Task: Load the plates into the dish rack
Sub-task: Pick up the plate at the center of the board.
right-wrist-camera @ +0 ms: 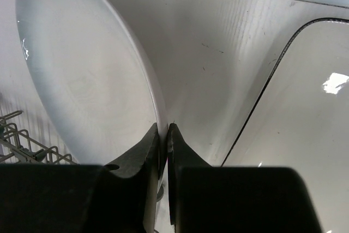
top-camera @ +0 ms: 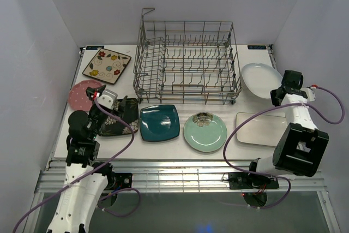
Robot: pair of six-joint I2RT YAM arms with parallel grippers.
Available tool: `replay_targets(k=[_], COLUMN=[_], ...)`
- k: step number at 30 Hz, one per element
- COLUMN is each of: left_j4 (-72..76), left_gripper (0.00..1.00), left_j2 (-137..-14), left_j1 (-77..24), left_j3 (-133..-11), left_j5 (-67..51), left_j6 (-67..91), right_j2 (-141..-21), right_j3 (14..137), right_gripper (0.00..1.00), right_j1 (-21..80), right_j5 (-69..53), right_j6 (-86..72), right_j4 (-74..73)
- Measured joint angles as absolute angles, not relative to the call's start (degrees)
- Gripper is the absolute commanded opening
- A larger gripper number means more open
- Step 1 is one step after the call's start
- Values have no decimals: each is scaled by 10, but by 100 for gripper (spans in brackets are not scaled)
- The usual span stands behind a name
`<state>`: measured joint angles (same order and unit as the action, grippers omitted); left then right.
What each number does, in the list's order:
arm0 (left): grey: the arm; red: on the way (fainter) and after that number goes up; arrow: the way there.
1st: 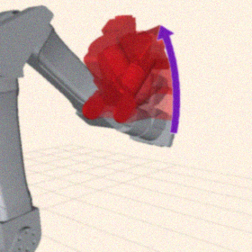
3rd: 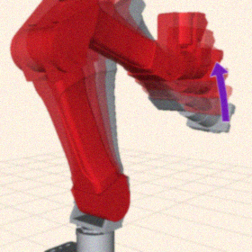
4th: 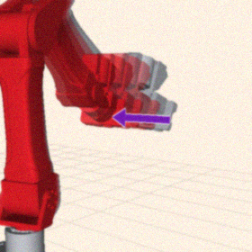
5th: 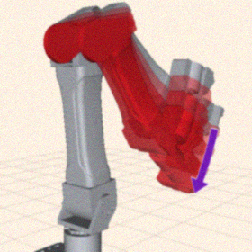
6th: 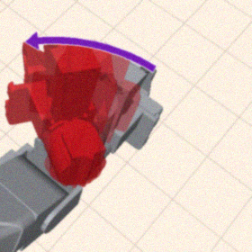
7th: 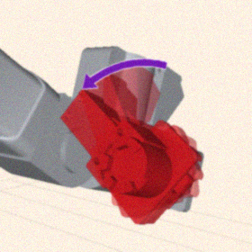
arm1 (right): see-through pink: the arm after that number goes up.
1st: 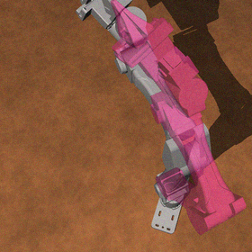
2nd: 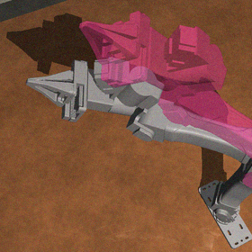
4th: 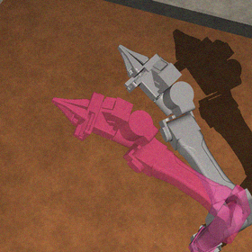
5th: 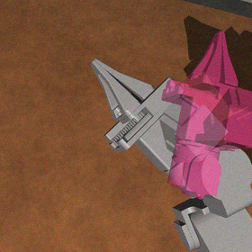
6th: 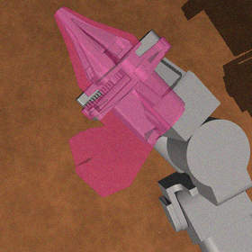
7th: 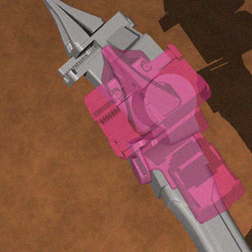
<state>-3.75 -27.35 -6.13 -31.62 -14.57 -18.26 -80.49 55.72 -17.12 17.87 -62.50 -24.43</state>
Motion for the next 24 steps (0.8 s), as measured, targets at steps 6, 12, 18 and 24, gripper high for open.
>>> replay_targets(k=[6,12,18,24], left_j4=[-57,-56,-30,11], left_gripper=[98,98,96,98], left_j2=[-311,-366,-460,-541], left_j1=[-62,-62,-76,-255], left_j3=[-384,-408,-461,-505], left_j5=[-245,-326,-366,-270], left_j6=[-184,-167,-125,-147], right_j2=[-782,-724,-690,-679], right_j3=[561,542,528,526], right_gripper=[8,8,8,8], right_j1=[-171,-171,-171,-171], right_j5=[181,194,198,198], right_j6=[-624,-616,-605,-603], right_j4=[-283,-326,-346,-357])
